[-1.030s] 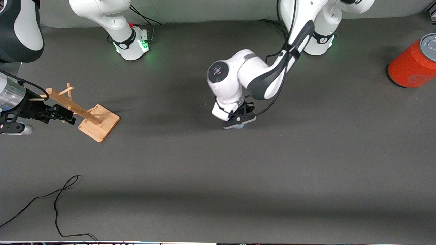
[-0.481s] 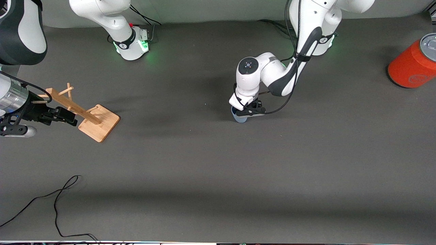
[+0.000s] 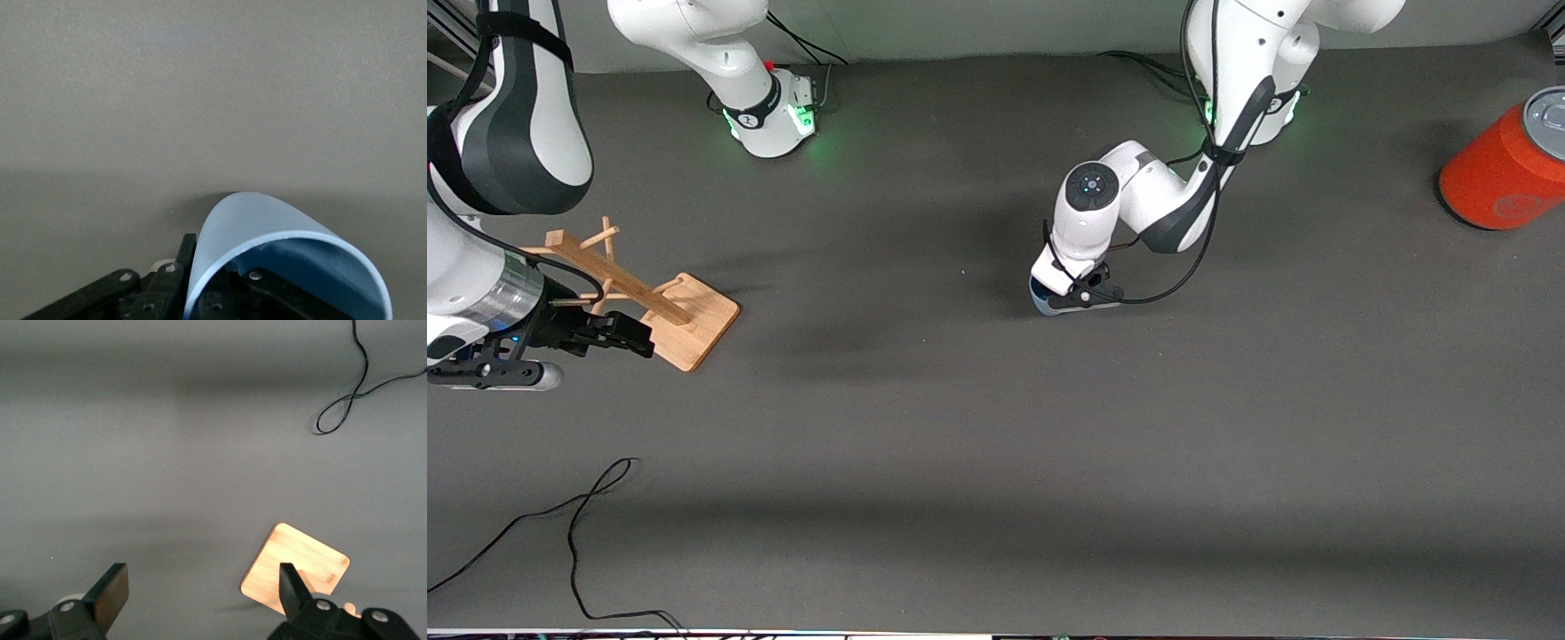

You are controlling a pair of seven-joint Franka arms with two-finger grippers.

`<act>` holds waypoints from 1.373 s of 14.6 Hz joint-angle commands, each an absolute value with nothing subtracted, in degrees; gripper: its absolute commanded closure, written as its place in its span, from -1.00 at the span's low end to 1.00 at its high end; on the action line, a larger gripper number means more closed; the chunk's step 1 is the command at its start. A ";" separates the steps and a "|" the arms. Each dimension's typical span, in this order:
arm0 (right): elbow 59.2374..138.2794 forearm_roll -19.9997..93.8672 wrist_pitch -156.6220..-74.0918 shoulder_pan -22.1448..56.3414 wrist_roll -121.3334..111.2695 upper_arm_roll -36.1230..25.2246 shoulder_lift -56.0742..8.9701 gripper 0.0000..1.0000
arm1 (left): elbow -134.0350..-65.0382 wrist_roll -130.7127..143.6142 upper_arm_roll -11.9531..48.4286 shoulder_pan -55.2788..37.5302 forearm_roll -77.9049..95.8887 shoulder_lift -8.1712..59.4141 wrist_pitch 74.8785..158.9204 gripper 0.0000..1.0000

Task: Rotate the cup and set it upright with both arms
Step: 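Open the left gripper and lift it away from the cup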

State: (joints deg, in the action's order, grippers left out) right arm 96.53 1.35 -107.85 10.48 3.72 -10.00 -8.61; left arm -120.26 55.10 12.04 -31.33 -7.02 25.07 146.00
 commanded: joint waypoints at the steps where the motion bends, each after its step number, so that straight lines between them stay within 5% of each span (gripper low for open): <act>1: 95.89 0.70 -108.19 10.46 3.08 -10.28 -8.17 -1.00 | -120.67 52.83 12.74 -30.32 -5.98 25.49 146.87 -0.37; 2: 95.98 0.70 -108.28 10.46 2.90 -10.37 -8.09 -1.00 | -120.67 52.56 12.74 -30.32 -5.98 25.49 146.87 -0.80; 4: 96.15 0.70 -108.28 10.63 3.16 -10.37 -7.82 -1.00 | -120.67 52.21 12.83 -30.23 -5.89 25.05 145.99 -1.00; 10: 96.15 0.70 -107.76 10.46 2.46 -10.89 -7.38 -1.00 | -119.45 50.90 15.82 -27.34 1.90 17.60 134.77 -1.00; 16: 96.15 0.70 -107.32 10.55 2.37 -10.99 -6.86 -1.00 | -107.07 33.33 15.21 -16.28 12.22 6.69 103.93 -1.00; 20: 95.54 0.88 -105.74 10.90 2.46 -10.90 -5.71 -1.00 | -101.69 23.93 15.03 -5.12 11.52 3.35 92.92 -1.00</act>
State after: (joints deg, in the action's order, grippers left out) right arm 95.94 1.34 -107.52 10.46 3.61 -10.77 -7.16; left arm -103.65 28.93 14.42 -9.82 11.01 4.29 96.93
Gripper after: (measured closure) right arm 0.000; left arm 0.000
